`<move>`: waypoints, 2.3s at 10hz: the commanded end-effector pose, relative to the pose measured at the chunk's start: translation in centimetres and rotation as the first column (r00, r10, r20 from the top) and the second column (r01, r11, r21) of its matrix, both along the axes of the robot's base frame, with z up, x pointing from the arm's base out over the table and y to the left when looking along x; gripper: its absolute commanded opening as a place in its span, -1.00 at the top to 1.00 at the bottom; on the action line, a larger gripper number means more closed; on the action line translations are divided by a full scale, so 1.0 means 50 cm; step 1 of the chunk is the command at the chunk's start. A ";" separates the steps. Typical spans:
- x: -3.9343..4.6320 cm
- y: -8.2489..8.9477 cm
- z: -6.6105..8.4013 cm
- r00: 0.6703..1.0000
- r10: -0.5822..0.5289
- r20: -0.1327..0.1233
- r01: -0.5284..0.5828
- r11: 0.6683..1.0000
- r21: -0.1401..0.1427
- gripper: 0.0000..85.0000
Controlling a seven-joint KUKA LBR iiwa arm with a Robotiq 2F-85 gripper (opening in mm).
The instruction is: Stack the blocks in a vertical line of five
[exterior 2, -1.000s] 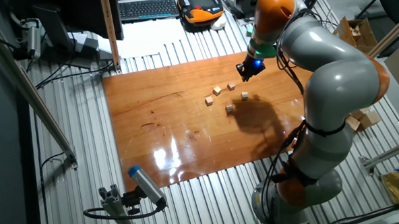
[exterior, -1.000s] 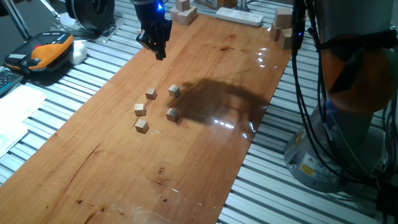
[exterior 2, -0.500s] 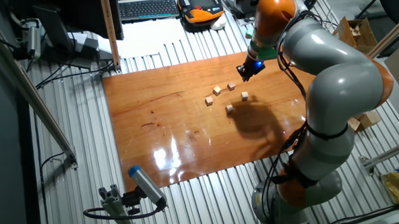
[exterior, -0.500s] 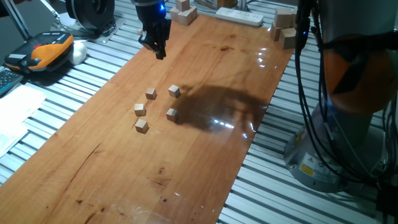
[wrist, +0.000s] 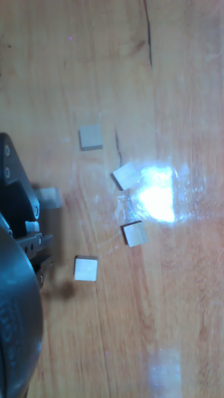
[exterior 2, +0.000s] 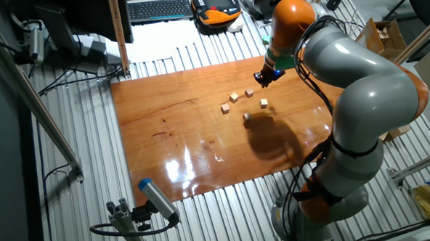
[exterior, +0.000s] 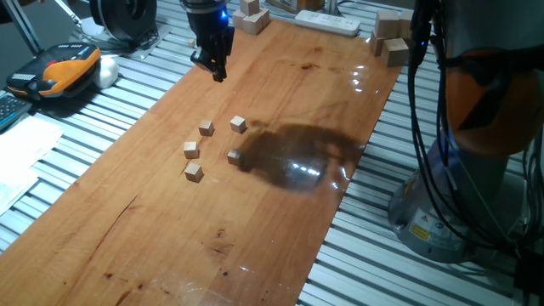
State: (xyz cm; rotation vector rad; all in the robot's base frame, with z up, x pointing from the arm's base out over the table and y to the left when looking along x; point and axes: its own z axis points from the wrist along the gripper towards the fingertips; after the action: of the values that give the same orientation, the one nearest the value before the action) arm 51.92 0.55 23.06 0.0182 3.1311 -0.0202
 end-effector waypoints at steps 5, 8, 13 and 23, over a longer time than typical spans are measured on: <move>0.022 -0.005 -0.034 1.000 -0.003 0.015 0.003 1.000 -0.009 1.00; 0.038 -0.009 -0.066 1.000 -0.017 0.001 0.017 1.000 -0.010 1.00; 0.051 -0.016 -0.103 1.000 -0.026 -0.007 0.026 1.000 0.008 1.00; 0.059 -0.025 -0.157 0.999 -0.038 0.006 0.038 0.999 0.008 1.00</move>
State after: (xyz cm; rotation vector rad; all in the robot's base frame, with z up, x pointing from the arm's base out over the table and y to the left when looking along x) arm 54.82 -0.62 15.20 0.0791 3.1250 -0.0075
